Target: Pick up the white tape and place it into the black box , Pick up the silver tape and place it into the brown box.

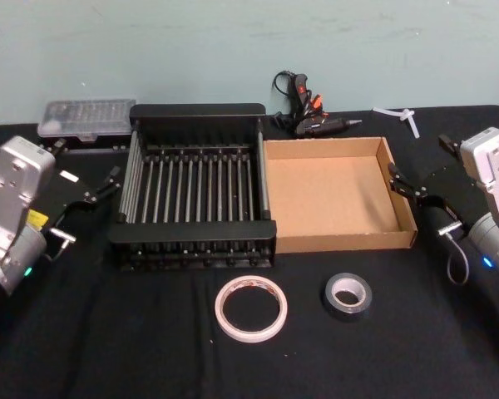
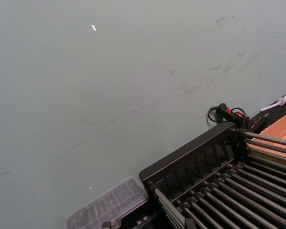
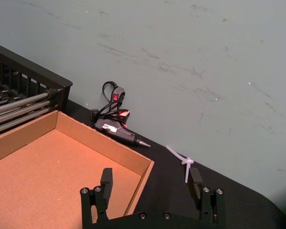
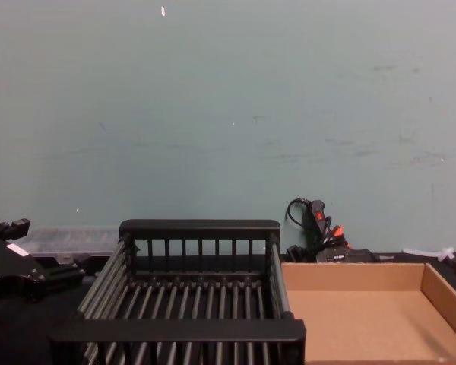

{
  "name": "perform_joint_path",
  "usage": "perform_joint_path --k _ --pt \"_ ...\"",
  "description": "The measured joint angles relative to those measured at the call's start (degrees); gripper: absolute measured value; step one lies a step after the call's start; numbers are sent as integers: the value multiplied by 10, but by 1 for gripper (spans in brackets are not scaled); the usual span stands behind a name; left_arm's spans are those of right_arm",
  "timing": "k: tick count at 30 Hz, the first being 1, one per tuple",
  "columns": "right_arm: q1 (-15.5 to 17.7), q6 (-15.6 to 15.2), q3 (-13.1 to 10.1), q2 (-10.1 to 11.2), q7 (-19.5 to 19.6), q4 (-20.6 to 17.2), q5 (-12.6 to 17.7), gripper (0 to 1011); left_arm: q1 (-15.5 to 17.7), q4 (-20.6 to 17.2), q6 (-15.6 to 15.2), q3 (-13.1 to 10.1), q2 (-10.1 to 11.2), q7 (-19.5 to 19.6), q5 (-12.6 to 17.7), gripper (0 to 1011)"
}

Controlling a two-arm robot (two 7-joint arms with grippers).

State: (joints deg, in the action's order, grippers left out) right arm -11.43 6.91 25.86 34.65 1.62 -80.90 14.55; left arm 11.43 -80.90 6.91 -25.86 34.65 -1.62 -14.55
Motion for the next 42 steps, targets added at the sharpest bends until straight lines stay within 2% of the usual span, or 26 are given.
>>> perform_joint_path --k 42 --pt "0 0 0 0 0 0 0 1002 0 0 0 0 0 0 0 1001"
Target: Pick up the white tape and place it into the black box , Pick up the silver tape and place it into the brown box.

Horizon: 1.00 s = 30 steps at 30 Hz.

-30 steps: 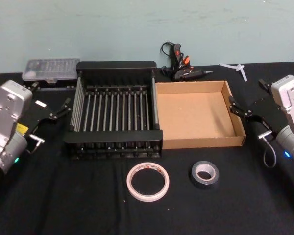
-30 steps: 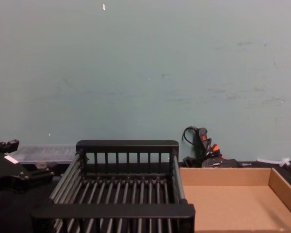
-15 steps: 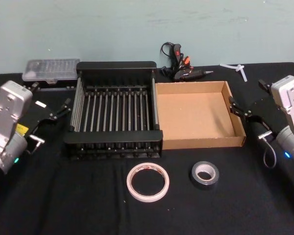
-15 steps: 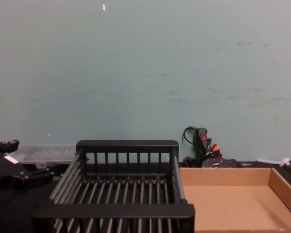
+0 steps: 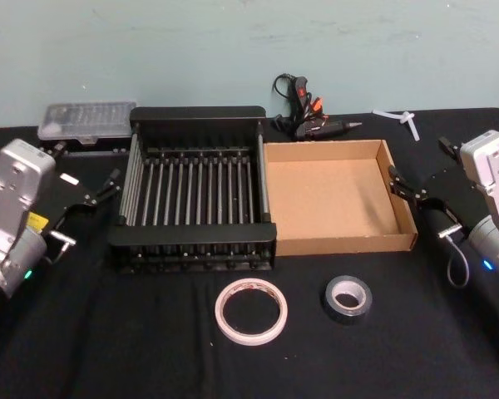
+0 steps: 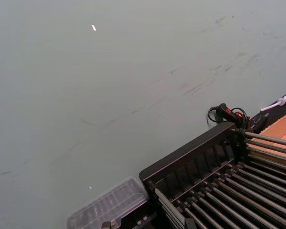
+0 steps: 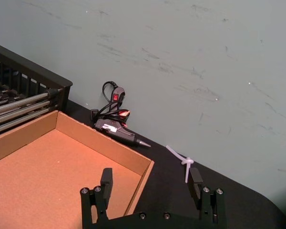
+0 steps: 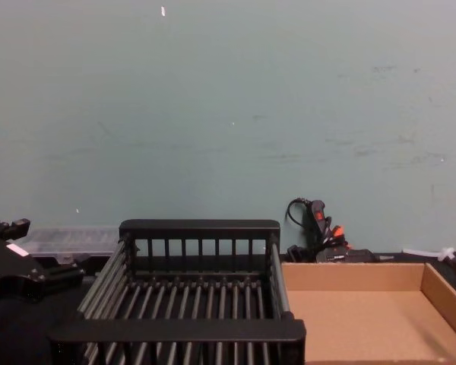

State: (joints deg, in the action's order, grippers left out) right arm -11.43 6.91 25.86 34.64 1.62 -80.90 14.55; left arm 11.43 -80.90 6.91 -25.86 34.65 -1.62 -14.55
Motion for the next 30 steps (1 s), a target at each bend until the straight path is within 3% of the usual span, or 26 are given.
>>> perform_joint_path --k 30 --pt "3 1 -6 -3 -7 0 0 1002 0 0 0 0 0 0 0 1001"
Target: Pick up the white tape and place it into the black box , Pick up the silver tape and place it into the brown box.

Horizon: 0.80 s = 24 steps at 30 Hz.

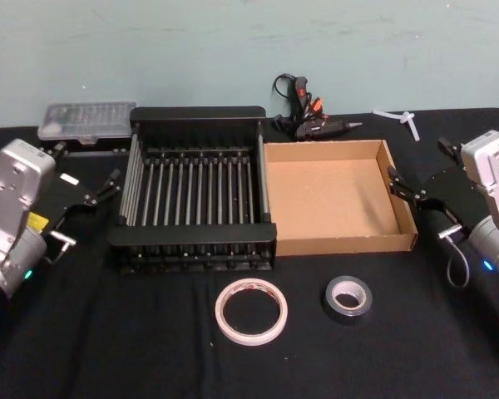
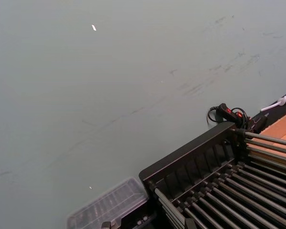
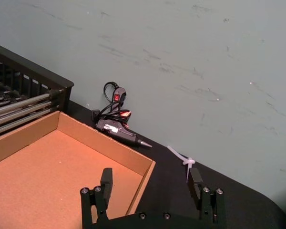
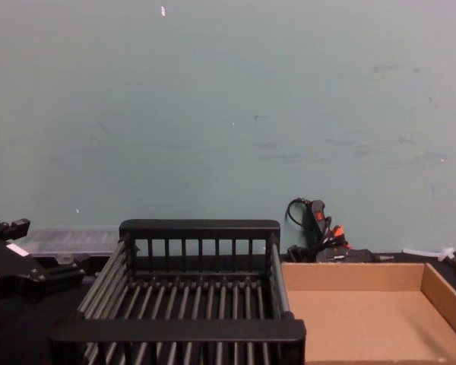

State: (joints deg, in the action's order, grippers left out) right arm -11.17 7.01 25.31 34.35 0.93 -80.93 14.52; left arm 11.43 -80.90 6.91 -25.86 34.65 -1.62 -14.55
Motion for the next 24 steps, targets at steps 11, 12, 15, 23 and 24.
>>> perform_joint_path --k 11,12,15,23,24 --pt "24 -13 -23 2 -27 -32 15 1002 0 0 0 0 0 0 0 1001" --pt "28 -15 -26 3 -29 -37 17 1002 0 0 0 0 0 0 0 1001" --pt "44 -25 -36 8 -36 -61 27 1000 0 0 0 0 0 0 0 1001" --pt "83 -50 -61 13 -54 -114 59 1002 0 0 0 0 0 0 0 1001" --pt "87 -55 -64 14 -56 -120 64 1002 0 0 0 0 0 0 0 1001"
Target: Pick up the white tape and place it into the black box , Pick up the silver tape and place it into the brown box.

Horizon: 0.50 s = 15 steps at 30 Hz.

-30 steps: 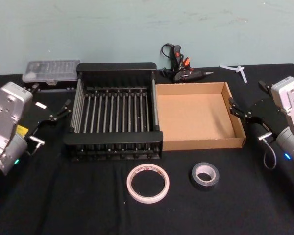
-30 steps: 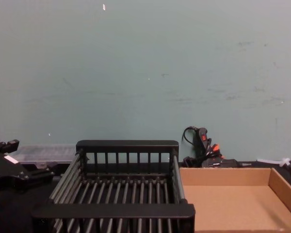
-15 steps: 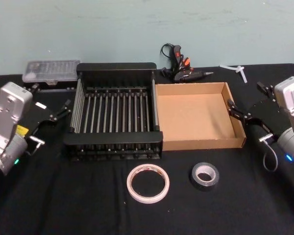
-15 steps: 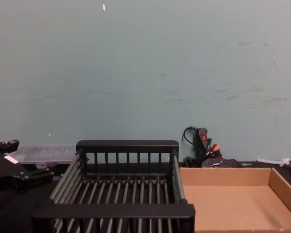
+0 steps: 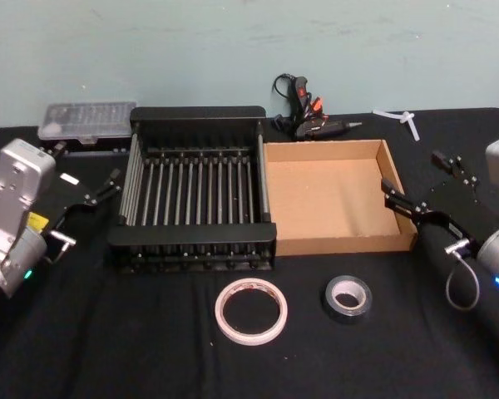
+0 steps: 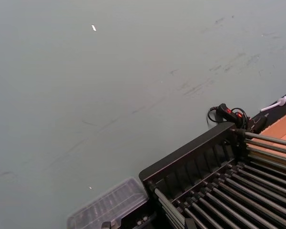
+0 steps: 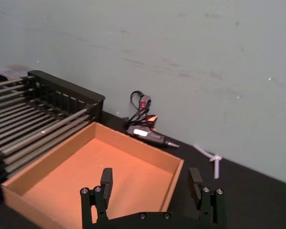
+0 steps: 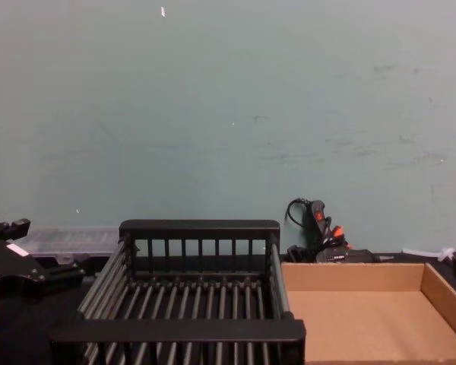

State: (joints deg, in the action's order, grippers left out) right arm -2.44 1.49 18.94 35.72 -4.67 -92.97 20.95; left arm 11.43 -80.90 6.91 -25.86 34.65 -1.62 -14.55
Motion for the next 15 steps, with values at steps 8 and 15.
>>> perform_joint_path --k 8,15 --pt "44 -51 -21 4 -13 -58 32 1002 0 0 0 0 0 0 0 1001" --pt "72 -75 -25 6 -27 -87 37 1002 0 0 0 0 0 0 0 1001"
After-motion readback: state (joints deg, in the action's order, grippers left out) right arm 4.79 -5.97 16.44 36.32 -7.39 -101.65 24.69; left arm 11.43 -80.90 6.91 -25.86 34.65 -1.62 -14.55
